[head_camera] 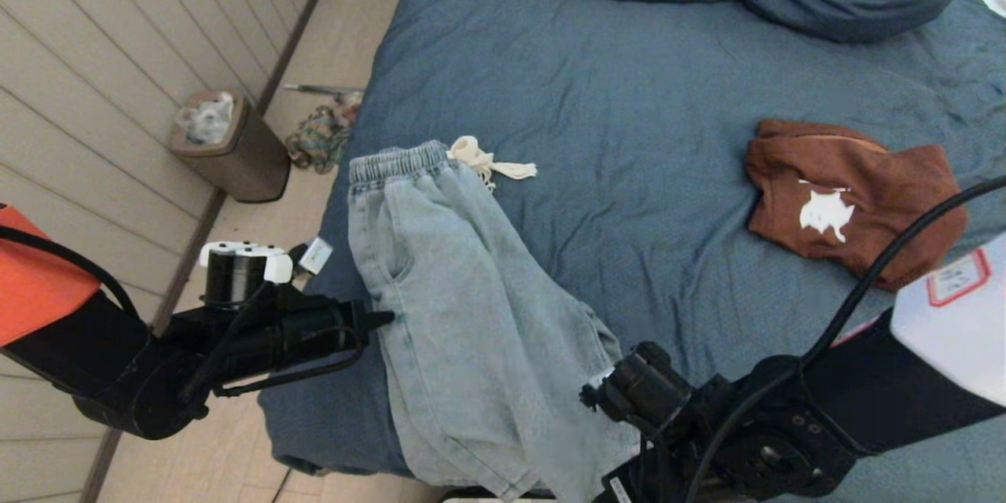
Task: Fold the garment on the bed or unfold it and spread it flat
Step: Fold the blue shorts
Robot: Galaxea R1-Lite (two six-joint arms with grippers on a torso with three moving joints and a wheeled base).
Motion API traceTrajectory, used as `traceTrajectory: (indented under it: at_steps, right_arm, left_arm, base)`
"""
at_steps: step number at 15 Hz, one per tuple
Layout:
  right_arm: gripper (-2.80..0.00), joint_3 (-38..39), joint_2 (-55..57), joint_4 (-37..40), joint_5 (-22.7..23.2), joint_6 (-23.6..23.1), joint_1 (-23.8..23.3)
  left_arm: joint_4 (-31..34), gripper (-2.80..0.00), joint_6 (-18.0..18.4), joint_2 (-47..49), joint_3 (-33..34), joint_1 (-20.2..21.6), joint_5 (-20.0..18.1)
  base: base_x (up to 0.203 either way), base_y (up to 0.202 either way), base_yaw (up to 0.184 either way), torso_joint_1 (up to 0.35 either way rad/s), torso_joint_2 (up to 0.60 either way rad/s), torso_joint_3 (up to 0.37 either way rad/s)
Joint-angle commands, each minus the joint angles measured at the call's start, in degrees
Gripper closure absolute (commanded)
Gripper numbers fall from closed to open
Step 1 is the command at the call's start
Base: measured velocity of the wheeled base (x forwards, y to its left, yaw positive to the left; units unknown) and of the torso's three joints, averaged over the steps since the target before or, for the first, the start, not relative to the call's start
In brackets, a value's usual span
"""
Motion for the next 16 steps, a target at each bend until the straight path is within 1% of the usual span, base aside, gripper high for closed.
traceTrajectory:
  at_steps: [1,6,8,9,13,16]
  right_arm:
    - [-2.8,0.4,2.9,0.0,-0.1,0.0,0.4]
    - [-2.8,-0.9,0.4,-0.1,-0.7,0.0,-0.9]
    - [-2.8,-2.0,-3.6,-0.1,-1.5,-0.4,-4.9]
    - [-2.8,-2.6,-4.6,-0.1,-1.8,-0.7,-6.1]
    - [-2.8,-1.8,-6.3,0.2,-1.8,-0.7,-6.1]
    - [-2.8,0.3,-8.1,0.2,-1.3,-2.3,-5.6]
  left_arm:
    - [-0.3,0.0,-0.1,0.0,0.0,0.0,-0.1]
    - [-0.3,0.0,-0.1,-0.1,0.0,0.0,-0.1]
    - [-0.3,0.0,-0.1,-0.4,0.1,0.0,-0.1]
    - [-0.3,0.0,-0.1,-0.4,0.1,0.0,-0.1]
    - [-0.3,0.0,-0.1,0.3,0.0,0.0,-0.1]
    - [-0.3,0.0,-0.1,0.3,0.0,-0.1,-0.1]
  base:
    - [0.0,0.0,0.0,0.0,0.0,0.0]
    - [0.0,0.0,0.0,0.0,0.0,0.0]
    - [0.0,0.0,0.0,0.0,0.0,0.0]
    - [0.0,0.0,0.0,0.0,0.0,0.0]
    - [0.0,0.0,0.0,0.0,0.0,0.0]
    - [0.0,0.0,0.0,0.0,0.0,0.0]
